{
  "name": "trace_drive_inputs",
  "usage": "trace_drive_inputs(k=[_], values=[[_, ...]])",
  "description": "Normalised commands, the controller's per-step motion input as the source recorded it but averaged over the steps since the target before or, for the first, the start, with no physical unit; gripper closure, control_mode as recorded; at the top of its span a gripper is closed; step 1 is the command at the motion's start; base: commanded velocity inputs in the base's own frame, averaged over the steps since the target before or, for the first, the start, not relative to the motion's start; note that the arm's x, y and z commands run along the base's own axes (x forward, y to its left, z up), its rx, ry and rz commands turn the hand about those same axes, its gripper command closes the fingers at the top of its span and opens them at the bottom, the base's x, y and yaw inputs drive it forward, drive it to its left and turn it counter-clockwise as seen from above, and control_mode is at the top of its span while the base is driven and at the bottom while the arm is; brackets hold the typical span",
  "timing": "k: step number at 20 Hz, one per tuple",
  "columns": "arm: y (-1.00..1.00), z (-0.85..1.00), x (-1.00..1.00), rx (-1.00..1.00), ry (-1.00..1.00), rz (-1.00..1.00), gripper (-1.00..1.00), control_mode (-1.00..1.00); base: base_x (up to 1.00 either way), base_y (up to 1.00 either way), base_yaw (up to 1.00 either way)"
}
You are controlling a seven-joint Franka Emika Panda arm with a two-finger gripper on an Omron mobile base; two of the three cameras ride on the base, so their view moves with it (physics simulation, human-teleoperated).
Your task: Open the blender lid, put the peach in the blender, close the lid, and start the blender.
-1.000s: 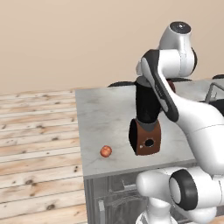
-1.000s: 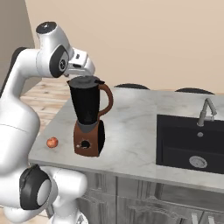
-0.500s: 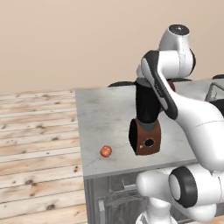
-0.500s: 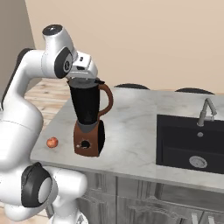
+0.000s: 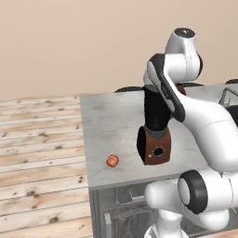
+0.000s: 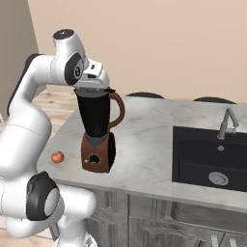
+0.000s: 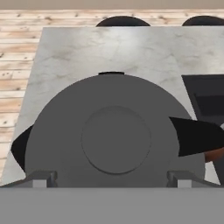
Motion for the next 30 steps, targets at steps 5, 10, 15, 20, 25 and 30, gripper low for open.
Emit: trace_drive_inputs(k=[5, 10, 15, 20, 25, 30], values=[[0.00, -0.16, 0.17, 0.00, 0.07, 0.00, -1.00, -1.00, 0.00, 0.00, 0.00], [0.00, -0.17, 0.09, 0.01, 0.07, 0.00, -1.00, -1.00, 0.00, 0.00, 0.00], [0.00, -0.23, 0.08, 0.01, 0.05, 0.01, -1.00, -1.00, 0.00, 0.00, 0.00], [-0.01, -0.05, 0.15, 0.05, 0.01, 0.01, -1.00, -1.00, 0.00, 0.00, 0.00], [0.00, -0.16, 0.19, 0.02, 0.02, 0.01, -1.00, -1.00, 0.00, 0.00, 0.00], [0.00, -0.55, 0.08, 0.00, 0.08, 0.01, -1.00, -1.00, 0.00, 0.00, 0.00]])
